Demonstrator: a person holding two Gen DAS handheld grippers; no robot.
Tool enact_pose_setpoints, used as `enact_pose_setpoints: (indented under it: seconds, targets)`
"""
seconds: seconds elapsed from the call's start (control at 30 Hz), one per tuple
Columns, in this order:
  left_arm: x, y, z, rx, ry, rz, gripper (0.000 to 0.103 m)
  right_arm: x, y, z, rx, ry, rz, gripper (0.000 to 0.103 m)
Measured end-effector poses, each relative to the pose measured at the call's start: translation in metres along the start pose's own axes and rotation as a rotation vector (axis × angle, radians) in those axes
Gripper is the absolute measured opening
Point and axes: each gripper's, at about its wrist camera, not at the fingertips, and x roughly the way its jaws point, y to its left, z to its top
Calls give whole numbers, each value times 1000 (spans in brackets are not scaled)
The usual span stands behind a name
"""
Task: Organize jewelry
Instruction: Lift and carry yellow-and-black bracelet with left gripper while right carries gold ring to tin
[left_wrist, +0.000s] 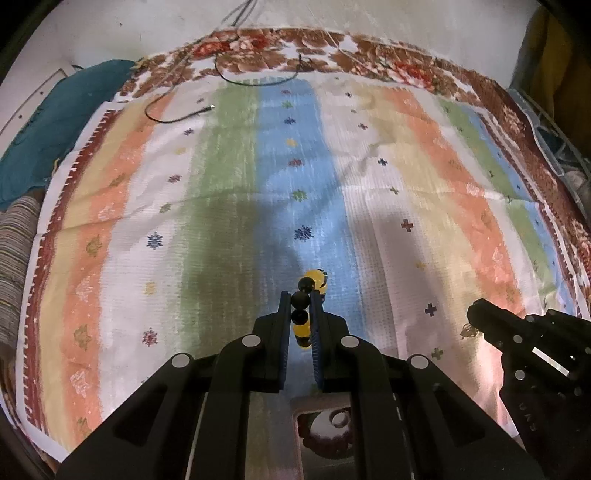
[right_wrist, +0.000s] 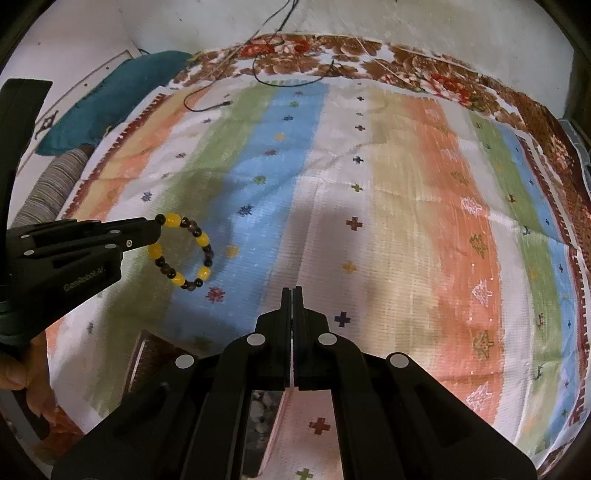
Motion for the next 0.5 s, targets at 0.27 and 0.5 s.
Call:
enact_pose_setpoints:
  seconds: [0.27, 0.5]
  targets:
    - [-24, 8, -5, -14, -46, -16, 9, -19, 12, -5, -24, -41, -2, 1]
    - [-37, 7, -14, 3, -73, -1, 9, -35, 20, -8, -48, -78, 4, 1]
